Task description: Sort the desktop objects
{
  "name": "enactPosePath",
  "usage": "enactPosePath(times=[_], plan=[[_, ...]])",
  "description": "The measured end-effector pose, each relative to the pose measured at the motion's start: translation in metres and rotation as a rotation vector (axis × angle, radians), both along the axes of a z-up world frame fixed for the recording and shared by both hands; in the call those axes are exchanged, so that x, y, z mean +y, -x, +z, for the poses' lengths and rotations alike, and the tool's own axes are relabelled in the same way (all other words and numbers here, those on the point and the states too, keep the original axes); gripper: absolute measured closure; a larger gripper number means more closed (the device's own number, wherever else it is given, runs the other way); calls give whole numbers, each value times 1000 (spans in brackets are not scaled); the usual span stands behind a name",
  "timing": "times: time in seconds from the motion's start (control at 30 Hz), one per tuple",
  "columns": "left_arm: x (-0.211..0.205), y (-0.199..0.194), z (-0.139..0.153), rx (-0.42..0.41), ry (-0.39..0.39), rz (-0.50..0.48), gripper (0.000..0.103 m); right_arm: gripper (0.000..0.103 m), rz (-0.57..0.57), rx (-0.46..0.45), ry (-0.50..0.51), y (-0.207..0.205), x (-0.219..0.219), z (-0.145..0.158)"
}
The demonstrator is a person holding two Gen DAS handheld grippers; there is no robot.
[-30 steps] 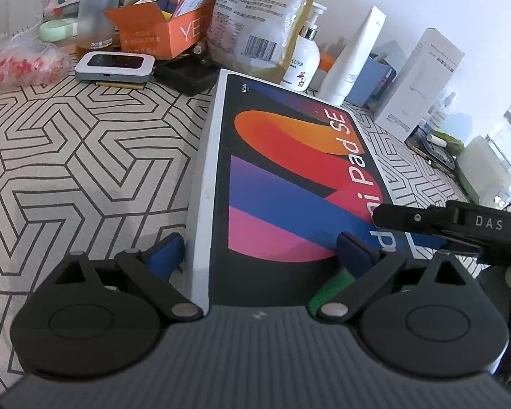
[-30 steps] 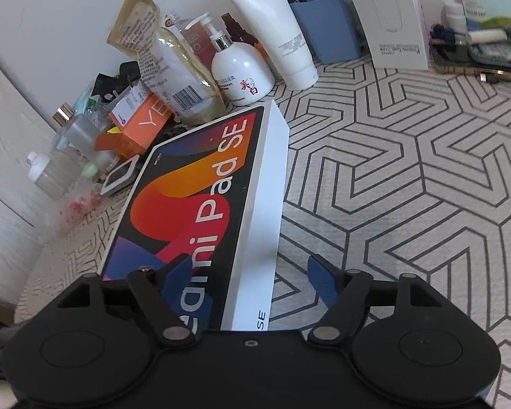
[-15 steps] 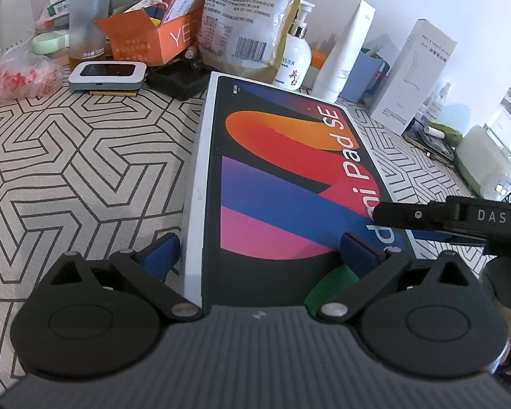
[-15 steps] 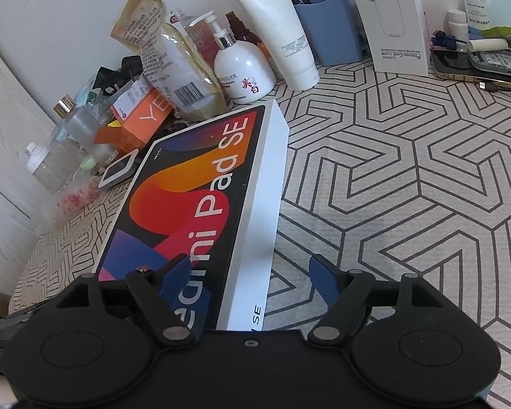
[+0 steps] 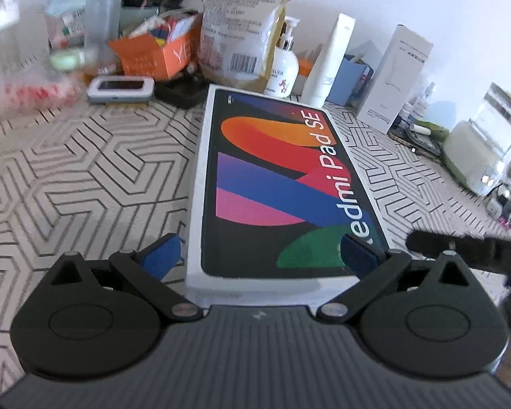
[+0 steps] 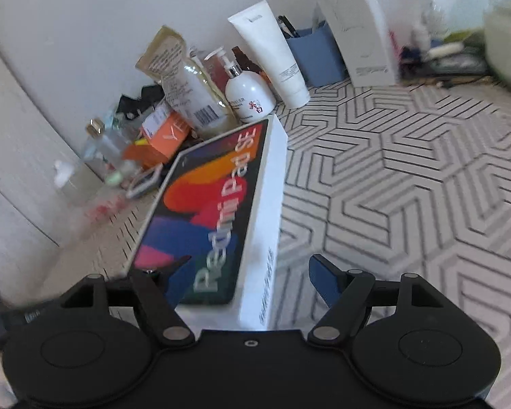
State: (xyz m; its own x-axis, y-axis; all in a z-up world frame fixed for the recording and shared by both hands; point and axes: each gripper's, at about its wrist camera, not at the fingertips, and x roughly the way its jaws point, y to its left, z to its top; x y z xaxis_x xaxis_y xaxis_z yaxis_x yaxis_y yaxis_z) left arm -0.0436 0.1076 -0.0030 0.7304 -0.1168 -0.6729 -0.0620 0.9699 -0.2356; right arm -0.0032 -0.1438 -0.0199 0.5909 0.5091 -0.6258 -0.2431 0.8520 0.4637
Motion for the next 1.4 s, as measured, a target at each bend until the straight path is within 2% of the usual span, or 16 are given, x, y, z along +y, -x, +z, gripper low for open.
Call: enactPosePath(times=[0.13,0.37,0.5,0.67,0.8,1.03,1.4], plan=[[-11,18,2,-31,-31,18,0,24,0,-29,65,31,9,1],[-25,44,-7,-27,-2,57,0,24,-6,-62,184,69,24,-4],[-36,58,-9,-34,-48,43,0,24,-5,-59,223,84,27,-11],[-51,74,-9,-43,-109,-17,0,24,-13,-72,265,94,33,-14],[-52,86,-6,-65,-84,-31,0,24,-3,-96,273,103,37,-10],[-56,98,-5,-86,-140,-32,0,24,19,-112,297,111,44,-13],[-59,102,-9,-106,-131,-47,0,24,15,-111,337,111,51,-20]])
